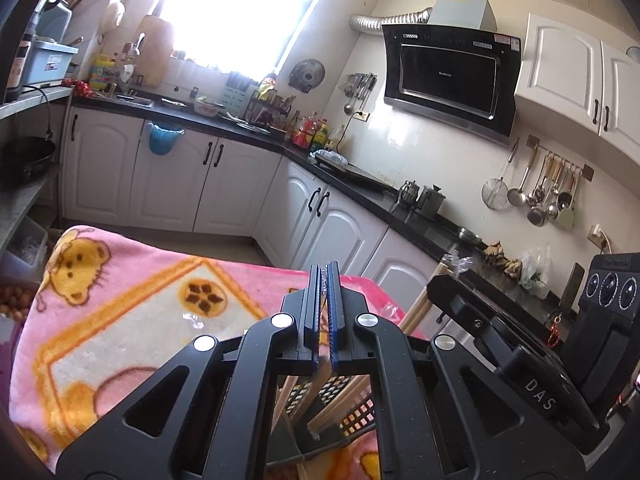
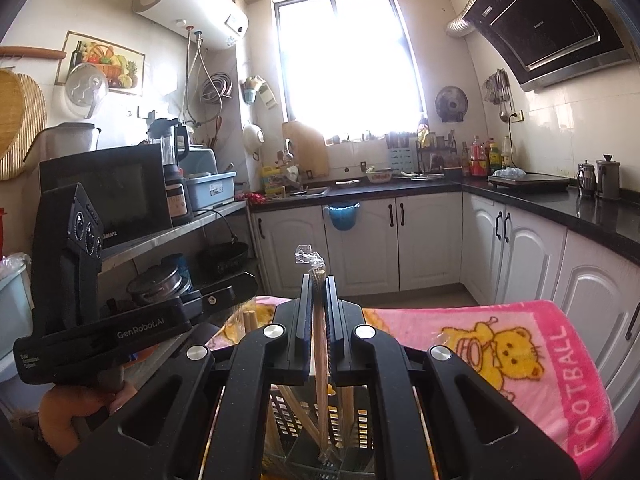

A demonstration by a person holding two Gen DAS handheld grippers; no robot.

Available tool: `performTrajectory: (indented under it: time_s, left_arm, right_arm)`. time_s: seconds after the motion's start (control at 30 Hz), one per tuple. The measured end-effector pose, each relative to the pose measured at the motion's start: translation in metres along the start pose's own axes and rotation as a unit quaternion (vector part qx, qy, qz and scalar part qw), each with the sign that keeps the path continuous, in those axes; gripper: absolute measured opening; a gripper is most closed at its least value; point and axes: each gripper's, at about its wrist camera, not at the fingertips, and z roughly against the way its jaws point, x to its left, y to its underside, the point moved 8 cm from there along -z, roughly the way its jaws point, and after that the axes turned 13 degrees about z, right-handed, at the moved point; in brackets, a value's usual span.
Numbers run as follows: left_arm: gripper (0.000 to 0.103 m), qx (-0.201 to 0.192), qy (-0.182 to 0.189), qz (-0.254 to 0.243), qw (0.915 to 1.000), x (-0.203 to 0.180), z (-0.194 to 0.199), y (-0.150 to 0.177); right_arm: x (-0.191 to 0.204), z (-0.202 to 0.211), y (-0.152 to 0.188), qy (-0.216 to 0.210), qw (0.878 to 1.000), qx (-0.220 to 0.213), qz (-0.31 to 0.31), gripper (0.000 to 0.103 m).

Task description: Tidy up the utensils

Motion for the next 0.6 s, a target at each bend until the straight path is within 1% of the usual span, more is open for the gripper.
performTrajectory:
  time_s: [0.33,0.6]
  left_arm:
    - [0.001,0.016,0.002,0.001,0.9999,0.008,-0.007,0.016]
    - [0.001,0.026,-0.004,-0.003,0.9997,0.012,-0.01,0.026]
  right_arm:
    - [0.0,-0.014,0.019,-0.002,1.0,0.017,-0.007,0.006]
    - [-0.002,-0.019,0.032,0.0,0.999,0.034,-0.014,0.006]
